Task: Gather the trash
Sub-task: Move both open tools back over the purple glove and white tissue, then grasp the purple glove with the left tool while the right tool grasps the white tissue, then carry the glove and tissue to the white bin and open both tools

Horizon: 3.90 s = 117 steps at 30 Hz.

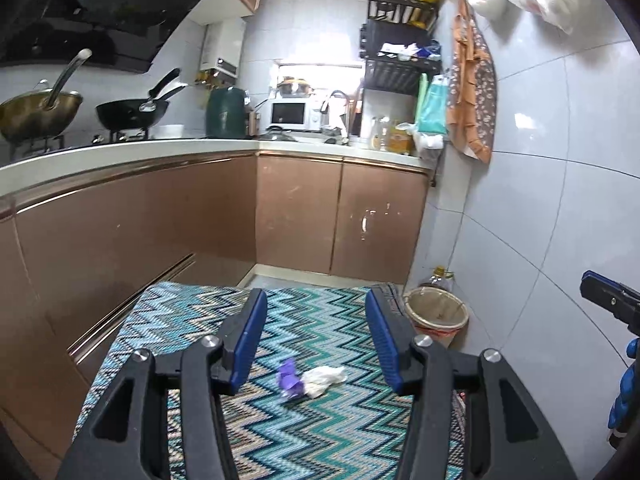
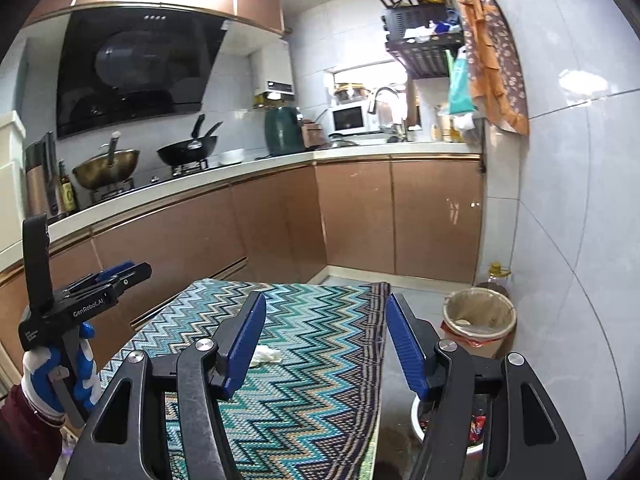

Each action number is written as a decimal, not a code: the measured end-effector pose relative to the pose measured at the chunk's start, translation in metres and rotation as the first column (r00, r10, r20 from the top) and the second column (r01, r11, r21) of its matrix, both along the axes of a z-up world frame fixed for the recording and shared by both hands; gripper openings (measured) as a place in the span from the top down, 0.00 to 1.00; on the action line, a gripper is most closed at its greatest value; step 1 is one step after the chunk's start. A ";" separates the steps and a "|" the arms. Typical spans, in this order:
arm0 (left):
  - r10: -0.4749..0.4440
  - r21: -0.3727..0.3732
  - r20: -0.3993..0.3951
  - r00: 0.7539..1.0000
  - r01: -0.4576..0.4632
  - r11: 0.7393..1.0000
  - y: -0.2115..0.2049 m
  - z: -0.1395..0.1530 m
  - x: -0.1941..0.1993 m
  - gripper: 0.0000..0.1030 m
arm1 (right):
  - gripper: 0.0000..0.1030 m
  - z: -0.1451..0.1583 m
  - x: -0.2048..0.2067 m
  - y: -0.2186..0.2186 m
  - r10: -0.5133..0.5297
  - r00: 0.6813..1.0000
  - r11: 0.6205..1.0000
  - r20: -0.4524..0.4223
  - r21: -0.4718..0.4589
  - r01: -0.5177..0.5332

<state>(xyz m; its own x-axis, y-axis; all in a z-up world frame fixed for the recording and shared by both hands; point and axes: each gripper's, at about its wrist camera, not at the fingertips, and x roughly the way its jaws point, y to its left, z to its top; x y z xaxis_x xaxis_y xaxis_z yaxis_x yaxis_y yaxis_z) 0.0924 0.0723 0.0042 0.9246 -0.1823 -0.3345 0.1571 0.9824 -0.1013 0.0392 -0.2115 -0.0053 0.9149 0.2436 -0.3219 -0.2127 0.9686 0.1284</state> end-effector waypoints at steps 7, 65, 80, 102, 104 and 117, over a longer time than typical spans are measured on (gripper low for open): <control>0.044 -0.006 -0.074 0.996 -0.045 0.999 0.021 -0.031 0.018 0.51 | 0.40 -0.013 0.018 0.010 0.045 0.998 0.999 -0.038 -0.005 -0.045; -0.070 -0.122 -0.488 0.870 0.012 0.993 0.023 -0.213 0.177 0.73 | 0.90 -0.190 0.222 0.146 0.472 0.749 0.852 -0.464 0.024 -0.523; -0.071 -0.097 -0.404 0.912 0.035 0.995 0.016 -0.159 0.120 0.73 | 0.90 -0.136 0.134 0.077 0.365 0.858 0.926 -0.361 0.040 -0.376; -0.404 -0.025 -0.417 0.814 0.434 0.900 -0.207 -0.122 0.133 0.73 | 0.90 -0.151 0.095 -0.112 -0.177 0.912 0.982 -0.369 -0.009 0.187; -0.430 -0.019 -0.436 0.791 0.470 0.883 -0.239 -0.126 0.146 0.73 | 0.90 -0.157 0.105 -0.128 -0.209 0.901 0.975 -0.381 -0.009 0.223; -0.432 0.031 -0.546 0.718 0.532 0.846 -0.378 -0.186 0.210 0.72 | 0.86 -0.202 0.163 -0.195 -0.305 0.843 0.943 -0.444 -0.016 0.333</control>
